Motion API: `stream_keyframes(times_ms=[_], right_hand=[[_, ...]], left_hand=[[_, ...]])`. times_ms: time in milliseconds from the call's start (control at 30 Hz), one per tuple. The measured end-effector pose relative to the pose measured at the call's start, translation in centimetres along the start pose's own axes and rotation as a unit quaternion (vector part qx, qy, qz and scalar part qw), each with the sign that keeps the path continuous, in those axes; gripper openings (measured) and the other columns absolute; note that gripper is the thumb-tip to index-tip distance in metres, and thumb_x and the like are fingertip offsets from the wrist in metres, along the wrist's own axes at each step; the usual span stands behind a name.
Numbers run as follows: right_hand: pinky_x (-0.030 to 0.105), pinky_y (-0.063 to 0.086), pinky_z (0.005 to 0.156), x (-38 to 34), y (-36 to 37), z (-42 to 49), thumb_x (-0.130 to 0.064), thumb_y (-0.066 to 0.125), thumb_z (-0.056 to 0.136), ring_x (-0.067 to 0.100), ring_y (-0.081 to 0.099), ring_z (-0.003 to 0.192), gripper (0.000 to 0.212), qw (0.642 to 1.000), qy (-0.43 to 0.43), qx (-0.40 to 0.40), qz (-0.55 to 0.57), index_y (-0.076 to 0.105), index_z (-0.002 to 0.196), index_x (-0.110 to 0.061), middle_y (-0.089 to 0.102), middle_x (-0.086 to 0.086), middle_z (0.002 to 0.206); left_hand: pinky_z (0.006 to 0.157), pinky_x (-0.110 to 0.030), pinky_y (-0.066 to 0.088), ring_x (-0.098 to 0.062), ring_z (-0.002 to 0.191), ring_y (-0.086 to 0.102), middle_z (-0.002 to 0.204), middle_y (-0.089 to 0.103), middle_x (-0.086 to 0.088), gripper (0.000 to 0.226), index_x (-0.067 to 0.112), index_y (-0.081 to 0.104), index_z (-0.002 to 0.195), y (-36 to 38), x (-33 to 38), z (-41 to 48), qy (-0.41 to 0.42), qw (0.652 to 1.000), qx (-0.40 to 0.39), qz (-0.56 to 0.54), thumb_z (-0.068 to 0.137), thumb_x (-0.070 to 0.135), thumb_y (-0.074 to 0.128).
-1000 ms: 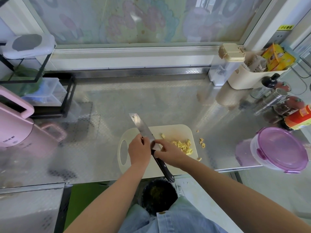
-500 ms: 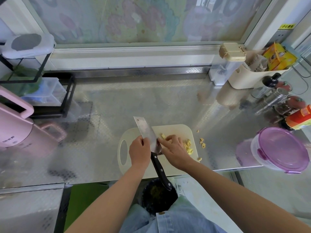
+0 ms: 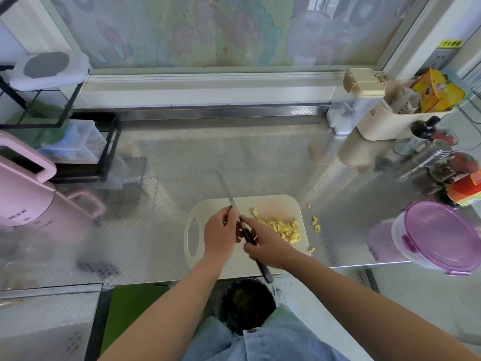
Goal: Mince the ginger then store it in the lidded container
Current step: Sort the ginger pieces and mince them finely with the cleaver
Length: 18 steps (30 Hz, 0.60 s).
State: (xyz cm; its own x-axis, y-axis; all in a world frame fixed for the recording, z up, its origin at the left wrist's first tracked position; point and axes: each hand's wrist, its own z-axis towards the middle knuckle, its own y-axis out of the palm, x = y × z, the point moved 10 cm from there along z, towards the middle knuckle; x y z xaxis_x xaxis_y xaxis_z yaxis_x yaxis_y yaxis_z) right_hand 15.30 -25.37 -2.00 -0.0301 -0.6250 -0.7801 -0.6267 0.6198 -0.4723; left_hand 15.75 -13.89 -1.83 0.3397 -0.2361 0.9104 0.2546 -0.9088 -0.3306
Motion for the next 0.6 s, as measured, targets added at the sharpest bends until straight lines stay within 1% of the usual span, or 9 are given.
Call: stream_keyframes(times_ms=[67, 100, 200, 233, 267, 367, 433, 500, 600], right_hand=[[0.025, 0.047, 0.051, 1.2, -1.2, 0.1, -0.006, 0.045, 0.092, 0.014, 0.05, 0.056, 0.019, 0.988, 0.05, 0.065, 0.129, 0.052, 0.107, -0.014, 0.051, 0.004, 0.076], [0.027, 0.043, 0.046, 2.1, -1.7, 0.1, -0.003, 0.041, 0.091, 0.015, 0.045, 0.051, 0.013, 0.967, 0.084, 0.098, 0.219, 0.052, 0.094, -0.01, 0.046, 0.006, 0.07], [0.023, 0.03, 0.039, 4.6, -1.9, -0.2, 0.0, 0.036, 0.086, 0.014, 0.032, 0.041, 0.016, 0.849, 0.174, 0.152, 0.476, 0.039, 0.074, -0.011, 0.039, 0.006, 0.064], [0.022, 0.027, 0.037, 5.2, -1.9, -0.4, -0.002, 0.037, 0.086, 0.013, 0.03, 0.039, 0.017, 0.82, 0.19, 0.156, 0.518, 0.036, 0.073, -0.013, 0.038, 0.005, 0.062], [0.022, 0.026, 0.036, 5.7, -1.9, -0.6, -0.004, 0.037, 0.086, 0.013, 0.028, 0.039, 0.018, 0.803, 0.201, 0.154, 0.539, 0.035, 0.072, -0.015, 0.038, 0.003, 0.06], [0.022, 0.025, 0.036, 6.7, -1.9, -1.2, -0.008, 0.038, 0.089, 0.012, 0.027, 0.039, 0.019, 0.808, 0.211, 0.143, 0.531, 0.035, 0.071, -0.015, 0.038, 0.002, 0.058], [0.022, 0.025, 0.036, 7.2, -2.0, -1.8, -0.008, 0.039, 0.089, 0.013, 0.028, 0.039, 0.019, 0.814, 0.213, 0.14, 0.521, 0.036, 0.071, -0.014, 0.039, 0.002, 0.058], [0.022, 0.025, 0.037, 7.7, -2.4, -2.5, -0.008, 0.04, 0.088, 0.013, 0.028, 0.04, 0.018, 0.818, 0.218, 0.142, 0.513, 0.036, 0.072, -0.014, 0.04, 0.003, 0.058], [0.021, 0.024, 0.038, 8.6, -2.9, -3.4, -0.007, 0.04, 0.088, 0.014, 0.028, 0.041, 0.016, 0.823, 0.223, 0.144, 0.502, 0.035, 0.074, -0.014, 0.04, 0.003, 0.06]], left_hand=[[0.06, -0.038, 0.046, -0.017, 0.066, 0.059, 0.076, 0.065, -0.008, 0.034, 0.011, 0.067, 0.09, 0.3, -0.1, 0.0, -0.006, 0.999, -0.012, -0.029, 0.1, 0.028, 0.039], [0.066, -0.038, 0.045, -0.015, 0.077, 0.057, 0.086, 0.063, -0.007, 0.034, 0.015, 0.068, 0.1, 0.2, 0.1, 0.1, 0.014, 1.0, -0.007, 0.014, 0.099, 0.029, 0.038], [0.082, -0.024, 0.034, -0.012, 0.099, 0.043, 0.106, 0.045, 0.002, 0.034, 0.03, 0.059, 0.127, 0.4, 0.8, -0.3, 0.106, 0.98, 0.005, 0.166, 0.099, 0.03, 0.041], [0.087, -0.023, 0.031, -0.014, 0.102, 0.038, 0.109, 0.04, 0.002, 0.037, 0.033, 0.056, 0.132, 0.7, 1.1, -0.6, 0.138, 0.969, 0.003, 0.206, 0.098, 0.036, 0.039], [0.09, -0.024, 0.027, -0.016, 0.106, 0.033, 0.113, 0.037, 0.001, 0.043, 0.036, 0.052, 0.135, 1.2, 1.1, -0.9, 0.163, 0.955, -0.007, 0.248, 0.096, 0.043, 0.034], [0.096, -0.029, 0.023, -0.018, 0.117, 0.025, 0.126, 0.03, 0.001, 0.057, 0.049, 0.043, 0.138, 3.6, 0.9, -1.8, 0.194, 0.921, -0.074, 0.33, 0.09, 0.06, 0.015], [0.1, -0.032, 0.023, -0.019, 0.121, 0.023, 0.132, 0.03, -0.001, 0.062, 0.049, 0.038, 0.14, 5.2, 1.1, -2.2, 0.206, 0.899, -0.102, 0.372, 0.088, 0.061, 0.007], [0.101, -0.033, 0.023, -0.021, 0.124, 0.022, 0.137, 0.03, -0.003, 0.061, 0.044, 0.034, 0.143, 5.9, 0.9, -2.0, 0.191, 0.879, -0.093, 0.427, 0.091, 0.058, 0.006], [0.103, -0.036, 0.023, -0.024, 0.126, 0.023, 0.139, 0.029, -0.007, 0.052, 0.035, 0.032, 0.146, 5.3, -0.2, -0.7, 0.103, 0.898, -0.059, 0.423, 0.099, 0.05, 0.016]])
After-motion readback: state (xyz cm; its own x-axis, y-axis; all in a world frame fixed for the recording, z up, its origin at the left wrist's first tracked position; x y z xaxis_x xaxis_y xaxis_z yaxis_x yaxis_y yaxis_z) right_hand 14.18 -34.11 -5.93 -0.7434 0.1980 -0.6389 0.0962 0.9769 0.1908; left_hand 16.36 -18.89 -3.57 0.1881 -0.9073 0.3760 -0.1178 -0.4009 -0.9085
